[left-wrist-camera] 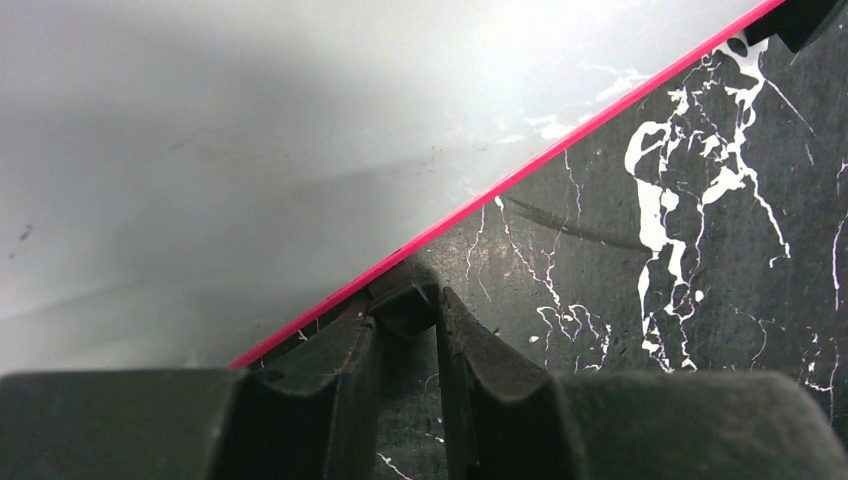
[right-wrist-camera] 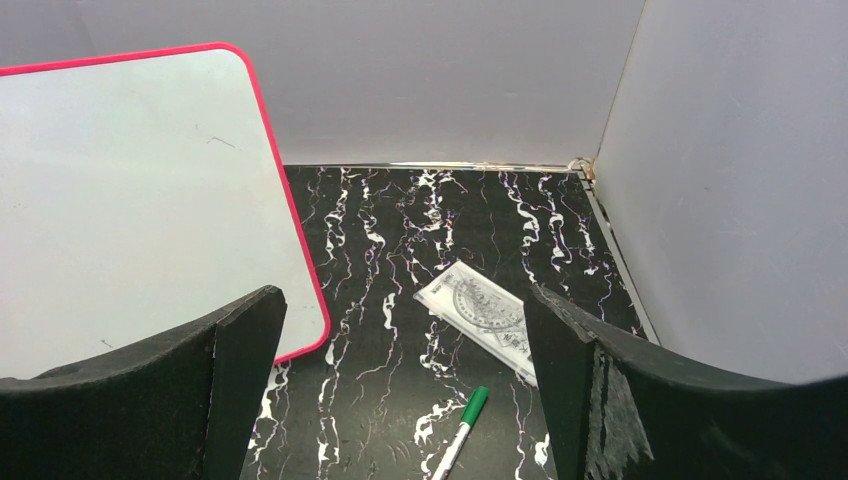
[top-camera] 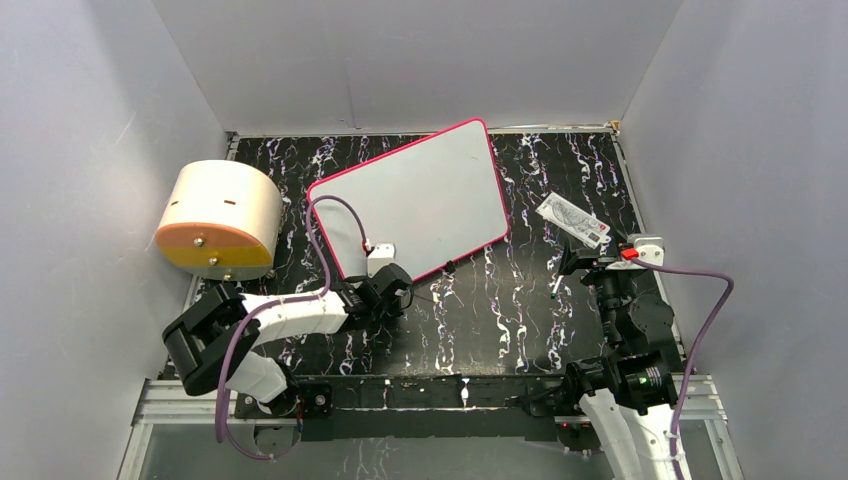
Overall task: Write a sentence on the whiteboard
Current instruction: Move the whiteboard to the center of the board.
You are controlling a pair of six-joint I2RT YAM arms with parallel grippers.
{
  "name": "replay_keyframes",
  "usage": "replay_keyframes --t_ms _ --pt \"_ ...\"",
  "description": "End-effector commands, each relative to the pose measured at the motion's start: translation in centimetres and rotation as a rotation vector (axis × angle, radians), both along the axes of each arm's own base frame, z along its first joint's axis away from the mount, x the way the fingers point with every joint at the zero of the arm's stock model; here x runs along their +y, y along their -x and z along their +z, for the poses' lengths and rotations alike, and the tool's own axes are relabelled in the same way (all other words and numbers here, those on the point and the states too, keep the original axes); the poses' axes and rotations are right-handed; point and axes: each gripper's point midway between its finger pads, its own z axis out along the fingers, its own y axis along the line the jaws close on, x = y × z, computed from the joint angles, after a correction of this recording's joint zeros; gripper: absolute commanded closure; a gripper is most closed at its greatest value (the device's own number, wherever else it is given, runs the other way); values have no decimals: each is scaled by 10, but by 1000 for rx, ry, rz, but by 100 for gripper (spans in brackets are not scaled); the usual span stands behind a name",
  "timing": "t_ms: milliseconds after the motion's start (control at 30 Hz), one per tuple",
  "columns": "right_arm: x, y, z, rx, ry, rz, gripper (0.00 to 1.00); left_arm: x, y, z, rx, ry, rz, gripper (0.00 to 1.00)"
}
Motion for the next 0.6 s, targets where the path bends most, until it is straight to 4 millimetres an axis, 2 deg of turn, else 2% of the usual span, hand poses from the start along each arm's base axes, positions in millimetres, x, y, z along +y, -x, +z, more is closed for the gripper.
replay_keyframes --t_ms 0,200,333,467,567 --pt "-2 4 18 -65 -10 -9 1 3 30 -18 98 -67 -182 100" --pt "-2 3 16 -57 -8 -9 1 -16 17 -14 39 -72 -285 100" --pt "-2 3 16 -57 -8 -10 1 -38 4 -9 0 -47 -340 100" --pt "-3 3 16 -54 -7 -11 1 -53 6 -15 41 -26 -370 100" --pt "-2 2 16 -52 -7 -9 1 -52 14 -18 61 -23 -359 100"
